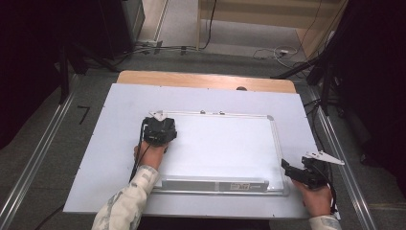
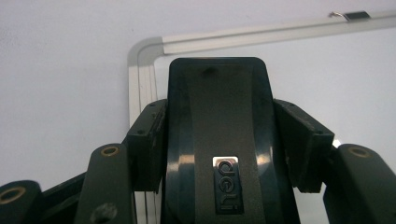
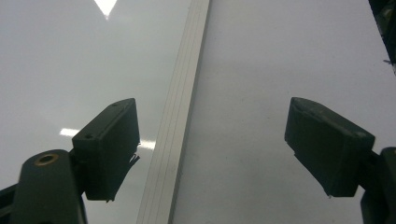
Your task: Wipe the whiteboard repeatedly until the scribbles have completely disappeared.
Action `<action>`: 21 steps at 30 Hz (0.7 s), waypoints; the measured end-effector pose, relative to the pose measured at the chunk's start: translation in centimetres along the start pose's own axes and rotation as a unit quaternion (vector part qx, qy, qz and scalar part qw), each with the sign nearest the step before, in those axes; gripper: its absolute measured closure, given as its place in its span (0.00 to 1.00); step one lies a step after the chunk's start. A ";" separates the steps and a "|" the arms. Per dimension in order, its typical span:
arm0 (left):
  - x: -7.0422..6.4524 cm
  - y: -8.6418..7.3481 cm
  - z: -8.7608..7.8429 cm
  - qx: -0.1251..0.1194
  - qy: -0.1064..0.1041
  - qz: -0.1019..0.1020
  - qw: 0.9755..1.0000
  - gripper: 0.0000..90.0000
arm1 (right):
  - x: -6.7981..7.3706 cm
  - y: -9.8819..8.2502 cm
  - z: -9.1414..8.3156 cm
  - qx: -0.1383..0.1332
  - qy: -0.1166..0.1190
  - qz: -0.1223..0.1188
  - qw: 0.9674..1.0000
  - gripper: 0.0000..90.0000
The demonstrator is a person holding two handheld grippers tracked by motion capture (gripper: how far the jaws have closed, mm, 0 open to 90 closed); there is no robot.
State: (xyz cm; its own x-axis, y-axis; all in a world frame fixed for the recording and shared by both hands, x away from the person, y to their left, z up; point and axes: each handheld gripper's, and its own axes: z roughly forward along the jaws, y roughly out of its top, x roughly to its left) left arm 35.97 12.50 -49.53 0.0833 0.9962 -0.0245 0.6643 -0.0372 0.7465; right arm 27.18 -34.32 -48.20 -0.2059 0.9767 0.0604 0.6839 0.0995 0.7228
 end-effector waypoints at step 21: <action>-2.5 -1.5 -1.3 -0.008 -0.028 0.045 0.999 0.45 | 0.1 0.0 0.2 0.005 0.000 -0.002 1.000 0.18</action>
State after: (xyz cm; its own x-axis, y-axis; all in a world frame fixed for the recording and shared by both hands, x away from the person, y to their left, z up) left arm 33.76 10.22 -49.70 0.1840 0.9829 0.0068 0.6410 -0.1252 0.7573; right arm 27.30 -34.15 -48.28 -0.2088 0.9763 0.0565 0.6893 0.1059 0.7167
